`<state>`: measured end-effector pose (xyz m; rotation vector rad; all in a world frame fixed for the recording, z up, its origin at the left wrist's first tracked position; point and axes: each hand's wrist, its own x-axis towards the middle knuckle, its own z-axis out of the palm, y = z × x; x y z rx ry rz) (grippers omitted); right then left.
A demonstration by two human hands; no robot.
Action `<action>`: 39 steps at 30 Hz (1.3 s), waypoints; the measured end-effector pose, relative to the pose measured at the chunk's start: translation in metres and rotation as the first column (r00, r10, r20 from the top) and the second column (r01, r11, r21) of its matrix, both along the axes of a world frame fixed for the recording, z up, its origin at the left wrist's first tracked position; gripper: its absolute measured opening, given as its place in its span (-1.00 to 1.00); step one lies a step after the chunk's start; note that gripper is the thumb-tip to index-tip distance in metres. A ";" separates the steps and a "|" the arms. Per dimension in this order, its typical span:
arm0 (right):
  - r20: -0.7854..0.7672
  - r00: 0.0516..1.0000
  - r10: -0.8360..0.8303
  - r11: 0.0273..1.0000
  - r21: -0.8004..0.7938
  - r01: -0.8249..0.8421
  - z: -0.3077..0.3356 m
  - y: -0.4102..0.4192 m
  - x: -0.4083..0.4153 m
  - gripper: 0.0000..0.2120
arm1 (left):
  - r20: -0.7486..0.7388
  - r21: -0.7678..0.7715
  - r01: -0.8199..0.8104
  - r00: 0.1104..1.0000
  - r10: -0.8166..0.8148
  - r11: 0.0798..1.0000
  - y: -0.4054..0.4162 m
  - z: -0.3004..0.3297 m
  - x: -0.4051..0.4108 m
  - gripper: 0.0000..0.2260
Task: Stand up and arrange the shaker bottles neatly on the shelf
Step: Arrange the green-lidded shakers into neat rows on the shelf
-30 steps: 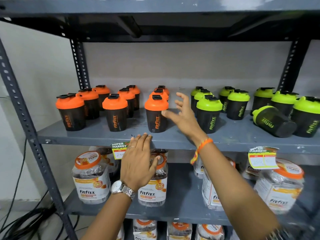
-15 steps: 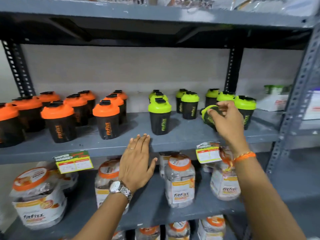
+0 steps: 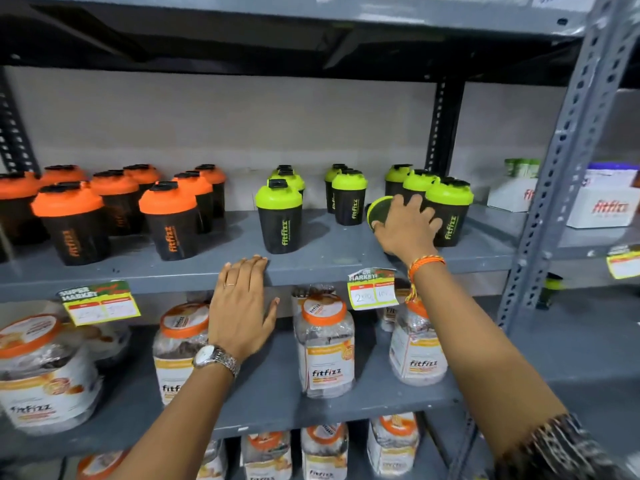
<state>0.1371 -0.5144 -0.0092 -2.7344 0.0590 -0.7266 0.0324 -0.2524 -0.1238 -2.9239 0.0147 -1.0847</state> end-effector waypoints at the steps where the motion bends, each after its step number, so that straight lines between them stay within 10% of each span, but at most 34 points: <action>1: -0.005 1.000 0.009 1.000 0.005 -0.009 0.000 0.001 0.001 -0.38 | 0.007 -0.011 -0.003 1.000 0.003 1.000 -0.001 -0.001 0.001 -0.37; 11: -0.206 0.968 0.145 0.930 0.361 -0.063 0.018 -0.008 0.017 -0.06 | 0.098 -0.003 0.006 0.995 -0.006 1.000 0.004 -0.013 0.012 -0.41; 15: -0.123 0.898 0.423 0.523 0.843 -0.131 0.012 -0.016 0.019 -0.43 | 0.112 -0.023 0.001 0.994 0.002 1.000 0.003 -0.015 0.015 -0.41; 21: 0.090 0.755 0.649 0.050 0.986 -0.161 -0.008 -0.014 0.028 -0.67 | 0.134 -0.034 0.032 0.991 -0.027 0.999 0.003 -0.015 0.015 -0.41; 34: 0.159 0.643 0.749 0.196 0.874 -0.445 -0.024 -0.026 0.056 -0.34 | 0.051 -0.289 -0.053 0.996 0.071 0.956 -0.011 0.038 0.009 -0.64; 39: 0.112 0.599 0.793 0.237 0.849 -0.472 -0.026 -0.028 0.062 -0.20 | -0.221 -0.477 -0.144 0.975 0.040 0.867 0.001 0.074 0.045 -0.37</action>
